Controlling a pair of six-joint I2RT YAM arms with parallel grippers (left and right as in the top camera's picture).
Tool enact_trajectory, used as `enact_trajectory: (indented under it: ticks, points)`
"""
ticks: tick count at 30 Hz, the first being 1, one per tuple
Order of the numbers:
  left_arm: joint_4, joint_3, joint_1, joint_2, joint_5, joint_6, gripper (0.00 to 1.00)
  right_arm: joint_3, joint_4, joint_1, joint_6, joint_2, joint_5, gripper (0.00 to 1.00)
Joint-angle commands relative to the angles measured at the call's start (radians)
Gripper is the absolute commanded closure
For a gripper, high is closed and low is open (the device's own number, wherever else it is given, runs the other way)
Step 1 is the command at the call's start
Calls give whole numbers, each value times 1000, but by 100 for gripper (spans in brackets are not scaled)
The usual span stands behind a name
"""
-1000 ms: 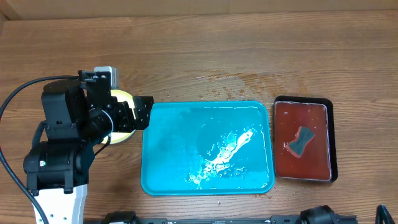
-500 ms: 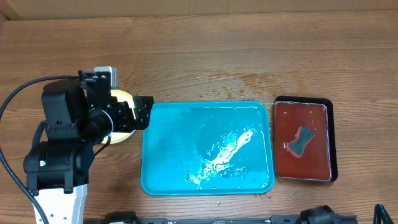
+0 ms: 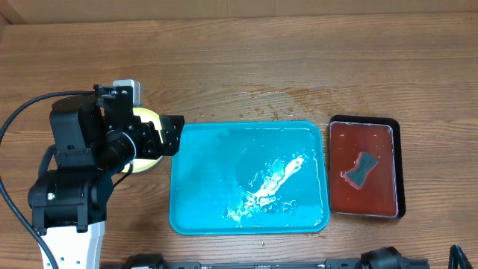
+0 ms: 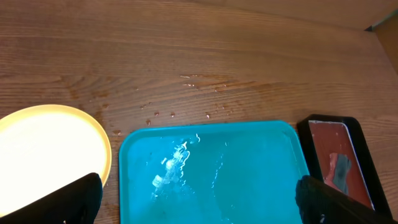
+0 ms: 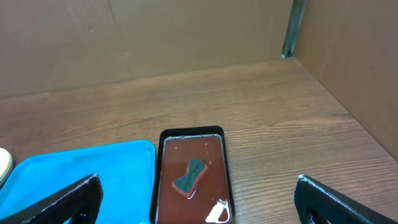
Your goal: Clean dirty plates on tray and stack at the side
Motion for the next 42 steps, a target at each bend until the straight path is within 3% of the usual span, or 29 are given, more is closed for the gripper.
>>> enact_trajectory:
  ticks: [1,10,19,30,42]
  points:
    - [-1,19,-8,2,18,2,0,-2,4,-1,-4,5,-6,0]
    - [-90,19,-6,3,-47,-27,0,-2,4,-1,-4,5,-6,0]
    - [259,19,-6,3,-68,192,0,-2,4,-1,-4,5,-6,0]
    - [666,-16,-8,-95,25,239,0,-2,4,-1,-4,5,-6,0]
    - [1007,-449,-7,-519,-70,239,0,-2,4,-1,-4,5,-6,0]
